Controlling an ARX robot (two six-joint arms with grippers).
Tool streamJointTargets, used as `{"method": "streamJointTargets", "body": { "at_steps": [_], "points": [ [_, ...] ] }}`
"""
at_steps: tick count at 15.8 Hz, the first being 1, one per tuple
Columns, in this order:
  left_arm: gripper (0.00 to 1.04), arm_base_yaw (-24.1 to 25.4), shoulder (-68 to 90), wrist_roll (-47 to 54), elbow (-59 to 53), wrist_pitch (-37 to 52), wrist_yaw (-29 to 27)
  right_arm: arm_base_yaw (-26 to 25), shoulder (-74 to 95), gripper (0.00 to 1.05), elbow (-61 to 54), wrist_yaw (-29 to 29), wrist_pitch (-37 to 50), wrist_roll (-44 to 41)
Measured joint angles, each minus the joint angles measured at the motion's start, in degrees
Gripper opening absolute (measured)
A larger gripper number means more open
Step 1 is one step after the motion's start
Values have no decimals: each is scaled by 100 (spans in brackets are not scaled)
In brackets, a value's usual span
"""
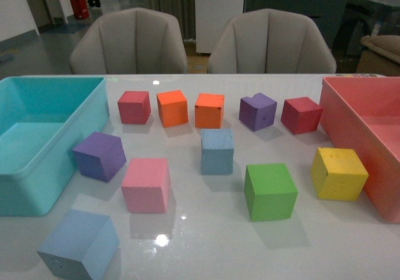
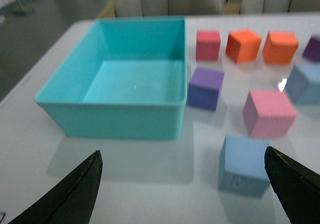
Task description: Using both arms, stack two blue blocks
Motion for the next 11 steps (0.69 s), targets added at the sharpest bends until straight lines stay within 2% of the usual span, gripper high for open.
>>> {"method": "streamJointTargets", "body": {
  "at_steps": [2,3,5,9,11],
  "points": [
    [98,-929,531,57,479,-184,-975,0,0,98,0,-9,4,-4],
    [98,-1220,570,57,680,-109,-1189,0,0,98,0,-11,7,-4],
    [98,-1687,846,66,857,48,-1215,0,0,98,0,-9,2,-4],
    [98,-1519,3692,199,835,2205,92,0,0,98,0,-11,4,-4],
    [98,-1226,5453,199,1156,2734,774,0,0,98,0,-11,4,-4]
  ]
}}
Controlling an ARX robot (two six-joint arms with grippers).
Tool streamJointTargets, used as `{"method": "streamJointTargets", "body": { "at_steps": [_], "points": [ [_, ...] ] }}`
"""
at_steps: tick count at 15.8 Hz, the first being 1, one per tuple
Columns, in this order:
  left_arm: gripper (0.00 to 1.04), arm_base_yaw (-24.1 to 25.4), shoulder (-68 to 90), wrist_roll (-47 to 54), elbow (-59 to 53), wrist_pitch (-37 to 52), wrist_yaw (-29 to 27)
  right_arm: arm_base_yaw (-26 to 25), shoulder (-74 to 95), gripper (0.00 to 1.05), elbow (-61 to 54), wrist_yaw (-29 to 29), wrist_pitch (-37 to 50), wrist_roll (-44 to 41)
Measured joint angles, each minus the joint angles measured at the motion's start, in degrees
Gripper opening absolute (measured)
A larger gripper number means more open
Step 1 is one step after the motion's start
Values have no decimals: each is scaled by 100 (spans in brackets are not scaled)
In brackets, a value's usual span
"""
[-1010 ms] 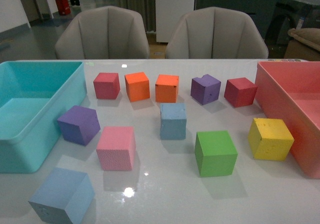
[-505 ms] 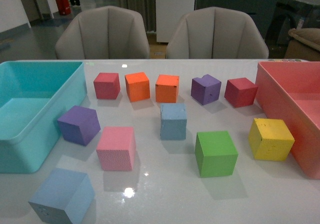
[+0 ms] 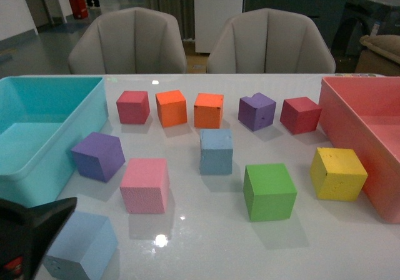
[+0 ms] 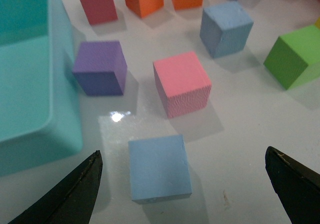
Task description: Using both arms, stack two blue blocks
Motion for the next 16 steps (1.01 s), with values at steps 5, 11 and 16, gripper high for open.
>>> {"method": "streamJointTargets", "body": {
  "at_steps": [5,11,16],
  "points": [
    [98,577,2085,17,621,-26,1073,0,0,98,0,2,0,0],
    [98,894,2811,-140,1123,-81,1502,0,0,98,0,0,0,0],
    [98,925,3182,-144,1211,-2,1340,0,0,98,0,0,0,0]
  ]
}}
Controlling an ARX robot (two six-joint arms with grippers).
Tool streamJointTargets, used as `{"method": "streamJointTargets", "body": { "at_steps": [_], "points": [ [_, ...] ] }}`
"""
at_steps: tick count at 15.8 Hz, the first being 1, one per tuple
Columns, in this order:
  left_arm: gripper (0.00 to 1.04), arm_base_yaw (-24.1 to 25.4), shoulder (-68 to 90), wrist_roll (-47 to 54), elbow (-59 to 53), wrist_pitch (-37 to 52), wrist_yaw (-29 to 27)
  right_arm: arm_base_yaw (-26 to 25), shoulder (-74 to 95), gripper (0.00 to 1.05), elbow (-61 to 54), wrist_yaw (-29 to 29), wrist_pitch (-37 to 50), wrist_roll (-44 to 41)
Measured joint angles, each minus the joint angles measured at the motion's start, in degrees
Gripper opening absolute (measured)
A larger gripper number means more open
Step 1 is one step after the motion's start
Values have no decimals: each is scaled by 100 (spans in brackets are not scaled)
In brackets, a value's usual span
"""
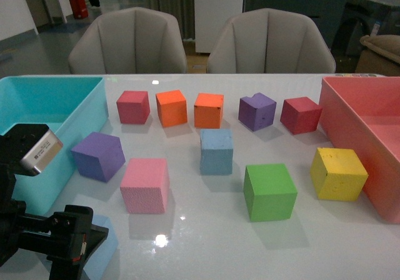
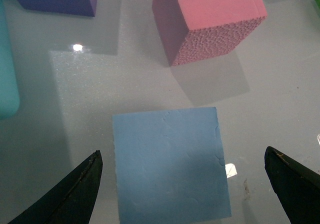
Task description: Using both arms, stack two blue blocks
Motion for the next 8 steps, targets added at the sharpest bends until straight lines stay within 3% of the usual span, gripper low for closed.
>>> {"method": "streamJointTargets", "body": {
  "at_steps": [8],
  "points": [
    [98,-109,1003,57,109,391,-424,0,0,98,0,0,0,0]
  ]
}}
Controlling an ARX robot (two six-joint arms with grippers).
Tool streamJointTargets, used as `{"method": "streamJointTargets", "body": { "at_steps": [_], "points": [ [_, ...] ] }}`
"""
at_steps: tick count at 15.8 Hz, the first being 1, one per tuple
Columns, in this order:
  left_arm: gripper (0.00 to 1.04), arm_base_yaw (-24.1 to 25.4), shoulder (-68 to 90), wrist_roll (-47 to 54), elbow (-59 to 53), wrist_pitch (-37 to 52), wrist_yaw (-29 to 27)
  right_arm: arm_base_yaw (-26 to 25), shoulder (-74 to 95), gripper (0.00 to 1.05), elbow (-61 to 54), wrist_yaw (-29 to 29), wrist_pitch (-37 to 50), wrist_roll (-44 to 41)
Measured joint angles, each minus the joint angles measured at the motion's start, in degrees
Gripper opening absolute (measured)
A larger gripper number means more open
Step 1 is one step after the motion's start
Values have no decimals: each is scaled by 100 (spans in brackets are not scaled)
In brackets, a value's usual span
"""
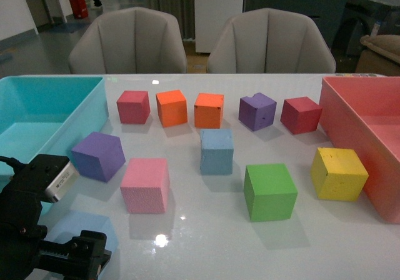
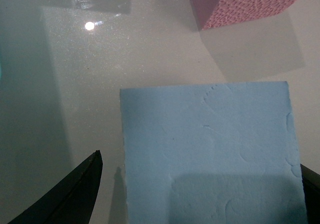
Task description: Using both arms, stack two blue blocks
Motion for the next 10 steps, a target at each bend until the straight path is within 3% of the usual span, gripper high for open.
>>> {"method": "streamJointTargets", "body": {
  "at_steps": [1,3,5,10],
  "points": [
    [97,-42,11,11,11,4,-31,0,0,98,0,2,0,0],
    [71,-181,-111,94,13,-151,-162,0,0,98,0,0,0,0],
    [57,-337,-577,101,13,-350,-162,0,0,98,0,2,0,0],
    [48,-1045,-1008,254,1158,-1257,-402,0,0,98,0,0,-2,0]
  ]
}}
